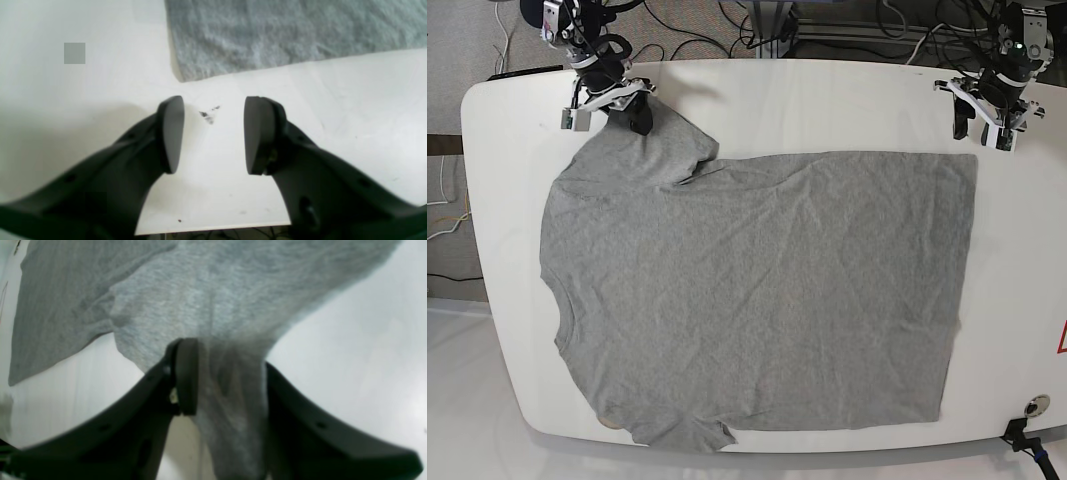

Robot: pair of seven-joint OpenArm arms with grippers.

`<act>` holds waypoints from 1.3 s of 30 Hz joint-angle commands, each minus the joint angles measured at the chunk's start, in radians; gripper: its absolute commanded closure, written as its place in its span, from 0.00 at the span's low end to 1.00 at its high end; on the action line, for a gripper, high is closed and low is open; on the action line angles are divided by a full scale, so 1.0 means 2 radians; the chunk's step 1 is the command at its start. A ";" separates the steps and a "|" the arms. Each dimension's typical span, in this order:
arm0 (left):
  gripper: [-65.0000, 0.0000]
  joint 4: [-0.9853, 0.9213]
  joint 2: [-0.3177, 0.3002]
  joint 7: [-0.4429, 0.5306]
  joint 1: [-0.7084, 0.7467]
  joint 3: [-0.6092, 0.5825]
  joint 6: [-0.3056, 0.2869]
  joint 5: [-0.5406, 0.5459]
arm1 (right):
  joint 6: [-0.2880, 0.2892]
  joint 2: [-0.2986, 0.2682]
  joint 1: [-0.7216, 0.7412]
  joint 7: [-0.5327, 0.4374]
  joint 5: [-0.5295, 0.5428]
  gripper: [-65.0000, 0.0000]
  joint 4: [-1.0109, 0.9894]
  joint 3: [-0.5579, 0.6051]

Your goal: Fold the T-shirt properly

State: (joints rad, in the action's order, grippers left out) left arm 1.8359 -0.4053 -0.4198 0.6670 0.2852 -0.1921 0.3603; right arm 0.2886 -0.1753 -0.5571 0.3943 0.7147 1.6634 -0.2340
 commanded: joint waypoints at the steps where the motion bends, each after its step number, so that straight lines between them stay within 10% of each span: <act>1: 0.57 0.004 -0.006 0.003 0.001 0.003 -0.001 0.008 | -0.010 0.001 -0.005 0.024 -0.022 0.87 -0.001 0.010; 13: 0.52 -0.061 -0.019 -0.054 -0.055 0.015 -0.007 0.127 | -0.011 0.001 -0.002 0.032 -0.024 1.00 0.000 0.003; 39: 0.48 -0.145 -0.019 -0.038 -0.156 -0.048 -0.018 0.070 | 0.003 -0.001 0.007 0.037 -0.021 1.00 -0.001 0.001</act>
State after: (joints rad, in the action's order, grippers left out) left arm 1.5429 -0.4301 -0.4854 0.3641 0.1852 -0.2230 0.4938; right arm 0.3080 -0.1688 -0.5331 0.4419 0.6891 1.6588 -0.2291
